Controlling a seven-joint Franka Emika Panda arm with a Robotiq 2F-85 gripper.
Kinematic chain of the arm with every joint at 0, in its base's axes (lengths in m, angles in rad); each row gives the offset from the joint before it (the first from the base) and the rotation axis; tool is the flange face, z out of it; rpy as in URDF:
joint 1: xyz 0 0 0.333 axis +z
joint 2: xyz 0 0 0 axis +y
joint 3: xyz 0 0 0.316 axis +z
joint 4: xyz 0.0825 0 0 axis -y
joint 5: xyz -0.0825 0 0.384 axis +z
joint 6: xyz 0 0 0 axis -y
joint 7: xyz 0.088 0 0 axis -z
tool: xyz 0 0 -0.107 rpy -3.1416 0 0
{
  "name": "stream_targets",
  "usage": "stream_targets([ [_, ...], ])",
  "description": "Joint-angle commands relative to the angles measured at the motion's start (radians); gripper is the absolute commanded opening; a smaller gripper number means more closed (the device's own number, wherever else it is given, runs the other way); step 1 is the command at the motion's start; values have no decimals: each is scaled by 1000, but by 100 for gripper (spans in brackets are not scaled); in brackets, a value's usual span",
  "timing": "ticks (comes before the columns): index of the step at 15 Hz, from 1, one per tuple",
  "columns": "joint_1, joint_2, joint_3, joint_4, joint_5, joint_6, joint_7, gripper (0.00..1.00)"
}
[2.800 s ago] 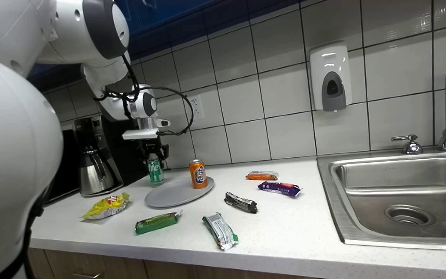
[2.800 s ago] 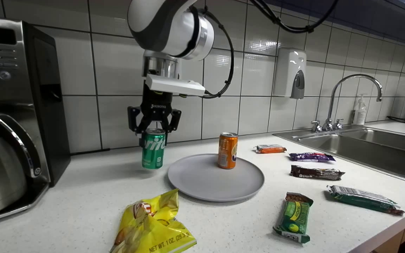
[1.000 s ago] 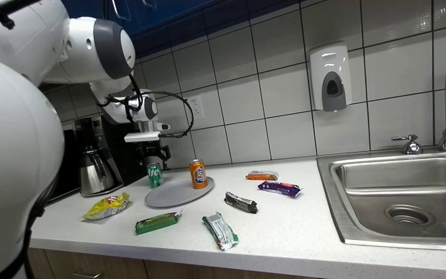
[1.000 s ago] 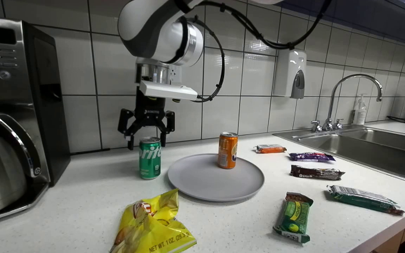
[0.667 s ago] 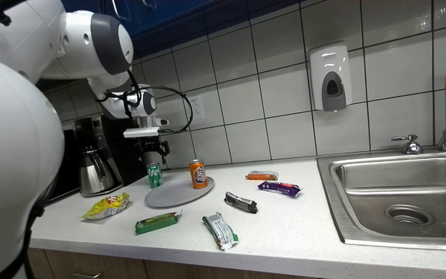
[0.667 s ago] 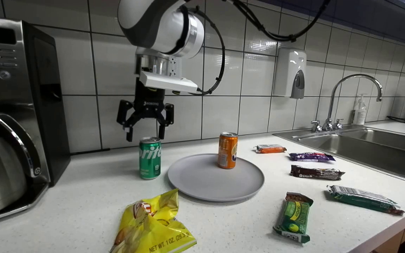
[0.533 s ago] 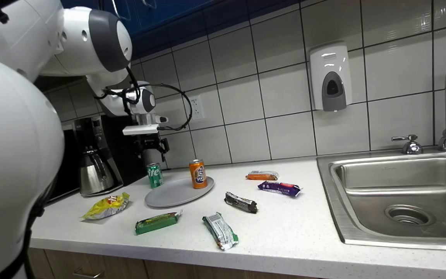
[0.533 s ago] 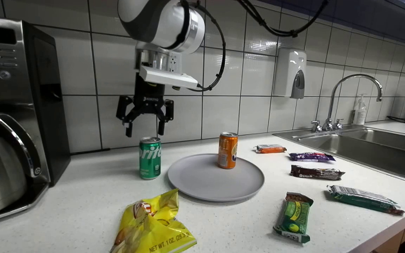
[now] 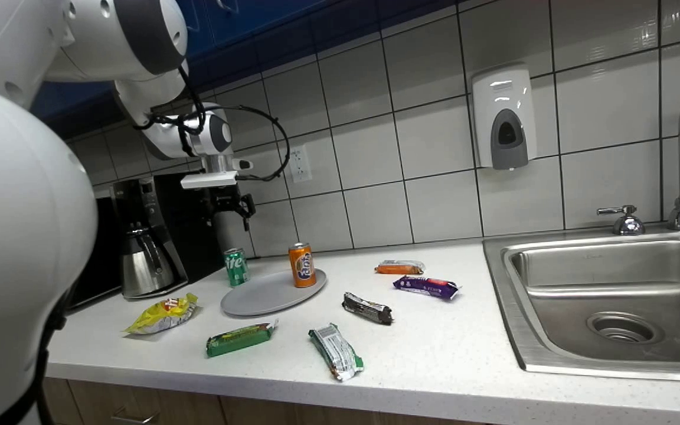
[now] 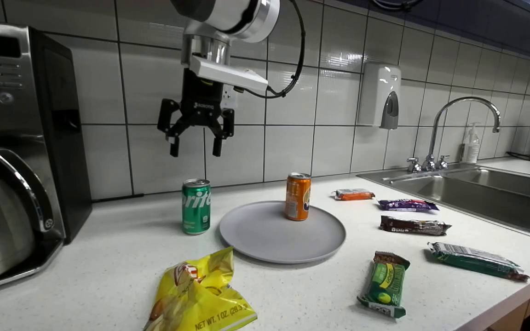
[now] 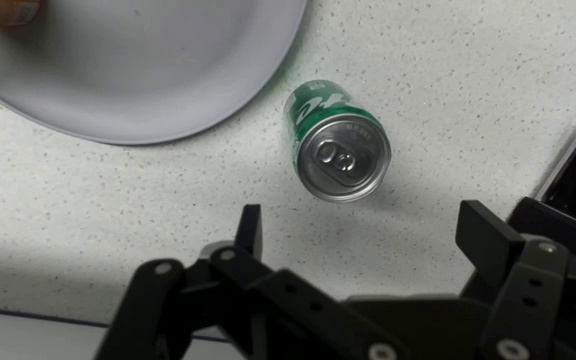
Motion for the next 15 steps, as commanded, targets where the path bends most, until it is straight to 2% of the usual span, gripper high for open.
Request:
stream_targets([
  [1,-17,-107,-8,-129,-4,-7,-11,100],
  [15,-94,-312,-28,-410,-24,2,29,100],
])
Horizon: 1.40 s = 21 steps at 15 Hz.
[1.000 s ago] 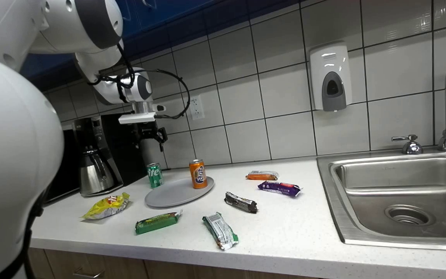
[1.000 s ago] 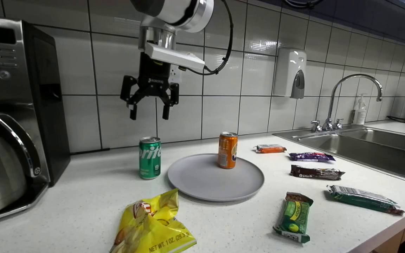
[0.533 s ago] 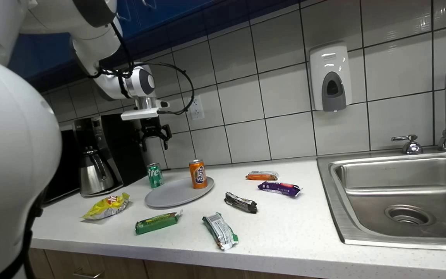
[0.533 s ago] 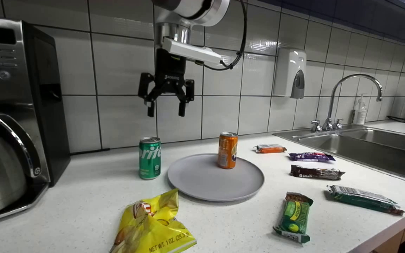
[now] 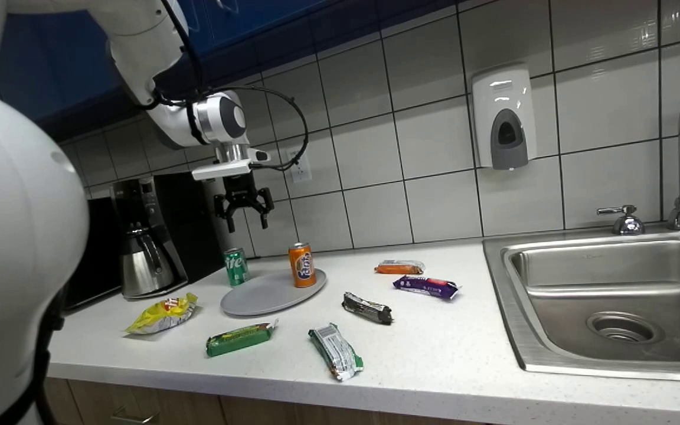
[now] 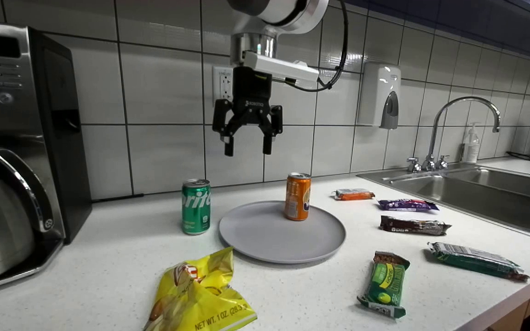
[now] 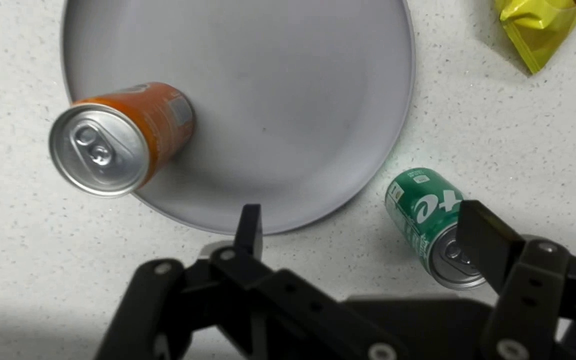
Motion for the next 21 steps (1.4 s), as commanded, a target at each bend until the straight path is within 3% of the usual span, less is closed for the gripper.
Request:
stream_targets([
  [1,-19,-105,-3,-108,-25,-2,30,100],
  [13,-83,-177,-52,-218,-52,0,103,100],
  [15,-88,-131,-43,-172,-39,-4,76,100],
  [21,-94,-137,-46,-186,-38,-3,80,100],
])
